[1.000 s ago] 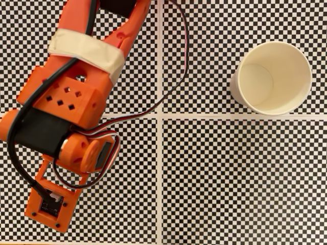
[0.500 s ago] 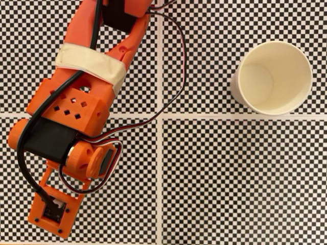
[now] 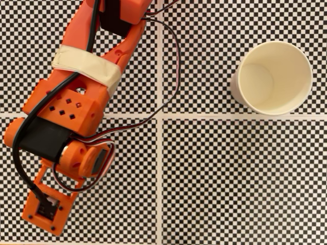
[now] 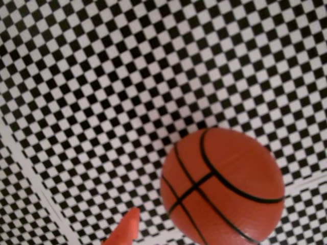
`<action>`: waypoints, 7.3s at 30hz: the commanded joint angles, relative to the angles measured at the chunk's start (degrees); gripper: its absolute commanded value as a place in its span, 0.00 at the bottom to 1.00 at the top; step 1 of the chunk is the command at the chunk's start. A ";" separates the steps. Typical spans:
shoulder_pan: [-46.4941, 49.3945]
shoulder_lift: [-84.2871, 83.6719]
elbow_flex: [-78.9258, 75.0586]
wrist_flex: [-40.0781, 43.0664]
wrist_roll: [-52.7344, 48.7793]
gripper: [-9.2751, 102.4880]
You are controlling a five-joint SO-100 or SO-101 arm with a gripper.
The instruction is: Grasp basketball and place into cup.
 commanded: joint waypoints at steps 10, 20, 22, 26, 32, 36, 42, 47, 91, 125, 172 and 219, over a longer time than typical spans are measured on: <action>0.62 -4.83 -10.28 0.53 -0.18 0.66; 0.70 -8.88 -15.64 0.53 -0.35 0.64; 1.05 -8.79 -16.00 0.62 0.00 0.51; 1.41 -7.82 -16.17 0.62 0.00 0.42; 1.67 -6.77 -16.88 0.62 0.53 0.31; 1.76 -6.59 -17.67 0.62 0.88 0.26; 2.02 -6.06 -18.54 0.62 0.70 0.22; 0.97 -2.55 -15.56 0.70 0.00 0.22; -29.44 92.72 78.93 -6.59 2.81 0.16; -57.04 97.73 79.80 -9.93 13.36 0.17; -58.18 87.19 86.22 -23.03 12.66 0.25; -58.89 91.14 90.97 -27.16 13.80 0.40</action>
